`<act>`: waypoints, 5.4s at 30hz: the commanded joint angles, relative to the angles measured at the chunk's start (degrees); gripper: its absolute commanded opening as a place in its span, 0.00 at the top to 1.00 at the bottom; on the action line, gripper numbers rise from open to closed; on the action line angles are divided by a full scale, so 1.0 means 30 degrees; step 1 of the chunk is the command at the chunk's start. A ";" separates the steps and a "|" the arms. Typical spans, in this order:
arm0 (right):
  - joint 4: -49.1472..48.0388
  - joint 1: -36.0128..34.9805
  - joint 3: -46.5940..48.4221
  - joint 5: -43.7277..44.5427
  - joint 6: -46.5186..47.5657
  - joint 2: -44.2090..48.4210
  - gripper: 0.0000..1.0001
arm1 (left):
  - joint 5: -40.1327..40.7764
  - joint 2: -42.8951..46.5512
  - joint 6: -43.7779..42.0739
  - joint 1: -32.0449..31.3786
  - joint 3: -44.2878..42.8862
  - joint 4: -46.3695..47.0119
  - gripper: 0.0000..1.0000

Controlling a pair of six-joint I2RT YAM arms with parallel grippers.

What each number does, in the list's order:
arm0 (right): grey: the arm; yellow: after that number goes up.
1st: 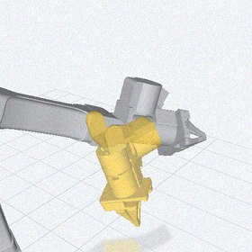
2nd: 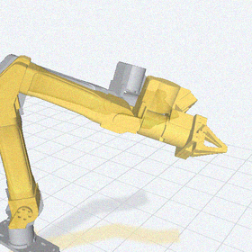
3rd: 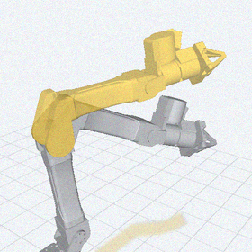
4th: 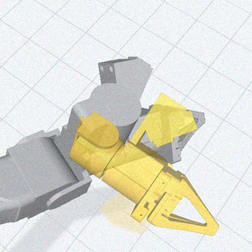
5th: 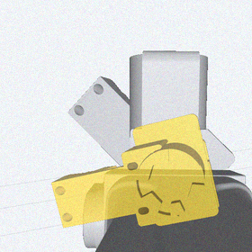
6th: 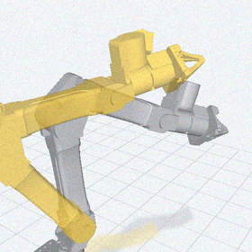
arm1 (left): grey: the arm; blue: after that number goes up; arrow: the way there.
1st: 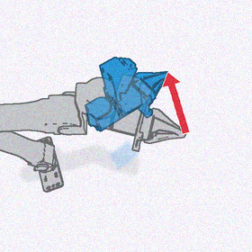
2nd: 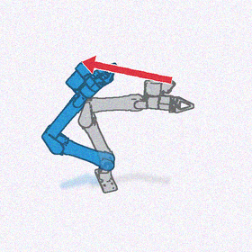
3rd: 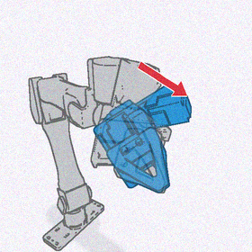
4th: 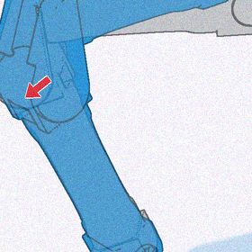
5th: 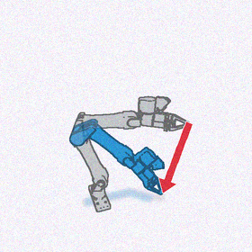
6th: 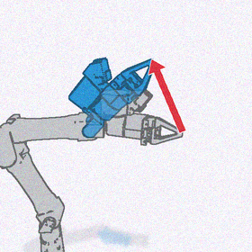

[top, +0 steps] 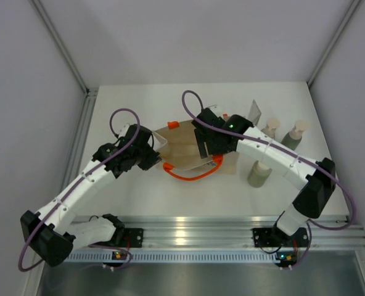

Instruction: Take the personal care products out of the canvas bag

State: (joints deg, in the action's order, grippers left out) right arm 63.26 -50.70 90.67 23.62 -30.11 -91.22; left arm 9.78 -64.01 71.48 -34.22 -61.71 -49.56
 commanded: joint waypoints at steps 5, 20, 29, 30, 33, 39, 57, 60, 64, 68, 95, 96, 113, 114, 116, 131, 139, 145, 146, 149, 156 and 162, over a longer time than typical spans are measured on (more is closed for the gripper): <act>0.0797 0.1049 0.1591 0.1970 -0.0715 -0.1292 0.17 | -0.0184 -0.0109 -0.0068 -0.0079 -0.0112 0.0260 1.00; -0.1518 0.2455 0.1183 0.2411 -0.0013 -0.2200 0.13 | -0.0331 -0.0168 -0.0419 -0.0079 -0.0435 0.0231 1.00; -0.3011 0.2660 -0.1246 0.1973 0.0046 -0.2816 0.14 | -0.0126 0.0037 -0.0390 -0.0078 -0.0493 0.0231 1.00; -0.3273 0.2661 -0.1395 0.1943 0.0046 -0.2845 0.14 | -0.0126 0.0037 -0.0419 -0.0079 -0.0464 0.0231 1.00; -0.3830 0.2807 -0.1981 0.1475 0.0336 -0.2787 0.15 | -0.0155 0.0008 -0.0420 -0.0050 -0.0494 0.0260 1.00; -0.5121 0.3158 -0.2480 0.1503 0.0456 -0.2494 0.16 | -0.0126 -0.0138 -0.0595 -0.0050 -0.0698 0.0231 1.00; -0.7493 0.3423 -0.3798 0.1503 0.0923 -0.1352 0.71 | -0.0126 -0.0636 -0.0976 -0.0050 -0.1226 0.0260 1.00; -0.7698 0.3452 -0.3828 0.1386 0.1275 -0.1030 0.89 | -0.0096 -0.0695 -0.0947 -0.0049 -0.1313 0.0260 1.00; -0.8661 0.3422 -0.3827 0.0277 0.2736 -0.0299 1.00 | -0.0038 -0.0754 -0.0918 -0.0078 -0.1460 0.0231 1.00; -0.9720 0.3422 -0.3828 -0.1189 0.3911 0.0639 1.00 | 0.0050 -0.0754 -0.0830 -0.0078 -0.1606 0.0231 1.00; -0.8552 0.2397 -0.0025 -0.4004 0.7897 0.1608 1.00 | 0.0226 -0.0783 -0.0595 -0.0079 -0.1724 0.0202 1.00; -0.8317 0.2397 0.0300 -0.3976 0.7926 0.1579 1.00 | 0.0226 -0.0754 -0.0595 -0.0079 -0.1724 0.0202 1.00; -0.4127 0.1665 0.4898 -0.4152 0.7956 0.2223 1.00 | 0.0607 -0.0900 -0.0536 -0.0049 -0.2163 0.0202 1.00; -0.3864 0.1607 0.5192 -0.4151 0.7927 0.2223 1.00 | 0.0636 -0.0900 -0.0537 -0.0049 -0.2163 0.0202 1.00; -0.3103 0.1518 0.6185 -0.4093 0.7868 0.2311 1.00 | 0.0636 -0.0988 -0.0507 -0.0078 -0.2251 0.0202 1.00; 0.0386 0.1518 1.0642 -0.3335 0.6171 0.3365 1.00 | 0.0636 -0.1135 -0.0478 -0.0049 -0.2456 0.0231 1.00; 0.1261 0.1606 1.1988 -0.1107 0.5642 0.4186 1.00 | 0.0782 -0.0872 -0.0419 -0.0049 -0.2427 0.0202 1.00; 0.2115 0.1869 1.2666 0.0650 0.5174 0.4769 1.00 | 0.0841 -0.0783 -0.0507 -0.0049 -0.2427 0.0231 1.00; 0.2202 0.1928 1.2579 0.1204 0.5115 0.4888 1.00 | 0.0812 -0.0783 -0.0507 -0.0049 -0.2456 0.0231 1.00; 0.2435 0.2658 1.2285 0.1532 0.5261 0.5416 1.00 | 0.0695 -0.0754 -0.0536 -0.0049 -0.2427 0.0202 1.00; 0.2525 0.6843 1.0180 0.0535 0.5758 0.6704 1.00 | 0.0549 -0.0637 -0.0683 -0.0049 -0.2632 0.0202 1.00; -0.0341 0.9043 0.4822 0.1148 0.5701 0.8958 1.00 | 0.0285 -0.0695 -0.0742 -0.0049 -0.3071 0.0231 1.00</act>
State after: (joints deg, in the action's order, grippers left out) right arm 74.11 -26.33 108.97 24.40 -12.95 -67.94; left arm 10.76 -67.40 69.28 -34.28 -67.83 -49.98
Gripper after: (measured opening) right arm 0.737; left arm 0.042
